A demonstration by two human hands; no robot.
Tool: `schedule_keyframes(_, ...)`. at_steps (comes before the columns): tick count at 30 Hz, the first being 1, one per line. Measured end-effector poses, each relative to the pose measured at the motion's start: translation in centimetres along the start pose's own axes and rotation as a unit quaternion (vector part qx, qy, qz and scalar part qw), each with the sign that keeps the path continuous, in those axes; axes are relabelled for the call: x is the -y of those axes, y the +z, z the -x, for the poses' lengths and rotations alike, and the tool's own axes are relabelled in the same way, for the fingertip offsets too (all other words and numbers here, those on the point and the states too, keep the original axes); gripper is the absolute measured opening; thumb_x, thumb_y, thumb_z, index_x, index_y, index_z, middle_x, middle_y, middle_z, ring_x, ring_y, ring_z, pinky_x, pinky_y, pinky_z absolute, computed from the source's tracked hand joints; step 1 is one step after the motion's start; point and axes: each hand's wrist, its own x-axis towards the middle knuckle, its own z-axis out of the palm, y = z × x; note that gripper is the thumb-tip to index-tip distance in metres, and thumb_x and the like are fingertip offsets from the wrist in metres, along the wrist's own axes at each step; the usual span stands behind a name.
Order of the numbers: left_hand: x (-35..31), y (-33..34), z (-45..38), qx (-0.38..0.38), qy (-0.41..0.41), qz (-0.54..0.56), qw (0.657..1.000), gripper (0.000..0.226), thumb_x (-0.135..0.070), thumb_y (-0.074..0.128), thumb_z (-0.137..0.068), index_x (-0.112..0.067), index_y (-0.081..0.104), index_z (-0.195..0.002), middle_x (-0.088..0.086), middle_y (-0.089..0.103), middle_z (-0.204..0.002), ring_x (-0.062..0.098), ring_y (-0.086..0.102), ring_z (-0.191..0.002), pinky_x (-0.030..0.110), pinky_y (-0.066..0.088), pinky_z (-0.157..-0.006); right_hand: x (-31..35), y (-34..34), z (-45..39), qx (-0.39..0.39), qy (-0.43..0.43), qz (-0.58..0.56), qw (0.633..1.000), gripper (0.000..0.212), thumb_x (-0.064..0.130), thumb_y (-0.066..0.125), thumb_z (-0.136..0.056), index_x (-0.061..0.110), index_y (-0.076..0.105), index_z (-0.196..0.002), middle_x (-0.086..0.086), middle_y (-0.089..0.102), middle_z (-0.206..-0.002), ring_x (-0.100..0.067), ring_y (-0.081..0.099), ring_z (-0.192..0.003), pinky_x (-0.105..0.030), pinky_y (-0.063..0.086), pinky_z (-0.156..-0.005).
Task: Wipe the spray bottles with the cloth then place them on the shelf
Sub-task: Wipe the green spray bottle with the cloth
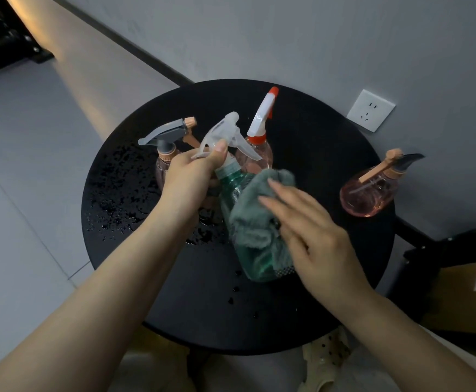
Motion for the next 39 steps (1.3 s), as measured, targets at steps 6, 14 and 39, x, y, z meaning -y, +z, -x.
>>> schedule_keyframes(6, 0.1, -0.1, -0.2, -0.012, -0.011, 0.003, 1.000, 0.025, -0.034, 0.054, -0.093, -0.009, 0.058, -0.097, 0.016, 0.058, -0.093, 0.025, 0.046, -0.071, 0.035, 0.041, -0.064, 0.1, 0.6, 0.6, 0.024, -0.056, 0.039, 0.997, 0.039, 0.019, 0.049, -0.095, 0.008, 0.051, -0.132, -0.004, 0.045, -0.142, -0.020, 0.037, -0.135, -0.027, 0.029, -0.113)
schedule_keyframes(14, 0.5, 0.4, -0.1, 0.002, -0.003, -0.025, 1.000, 0.028, -0.035, 0.054, -0.093, -0.016, 0.060, -0.073, -0.007, 0.059, -0.056, 0.009, 0.054, -0.049, 0.024, 0.046, -0.055, -0.3, 0.5, 1.0, 0.110, -0.226, 0.194, 0.948, 0.032, 0.033, 0.047, -0.098, 0.021, 0.052, -0.127, -0.001, 0.043, -0.143, -0.030, 0.027, -0.140, -0.054, 0.026, -0.112)
schedule_keyframes(39, 0.3, 0.4, -0.2, 0.007, -0.002, 0.011, 1.000, 0.024, -0.031, 0.052, -0.095, -0.008, 0.060, -0.092, 0.017, 0.058, -0.091, 0.026, 0.049, -0.078, 0.035, 0.047, -0.065, -1.1, 0.7, 1.8, 0.114, -0.163, 0.148, 0.969, 0.039, 0.009, 0.058, -0.091, 0.014, 0.053, -0.129, -0.010, 0.037, -0.148, -0.031, 0.026, -0.141, -0.043, 0.035, -0.110)
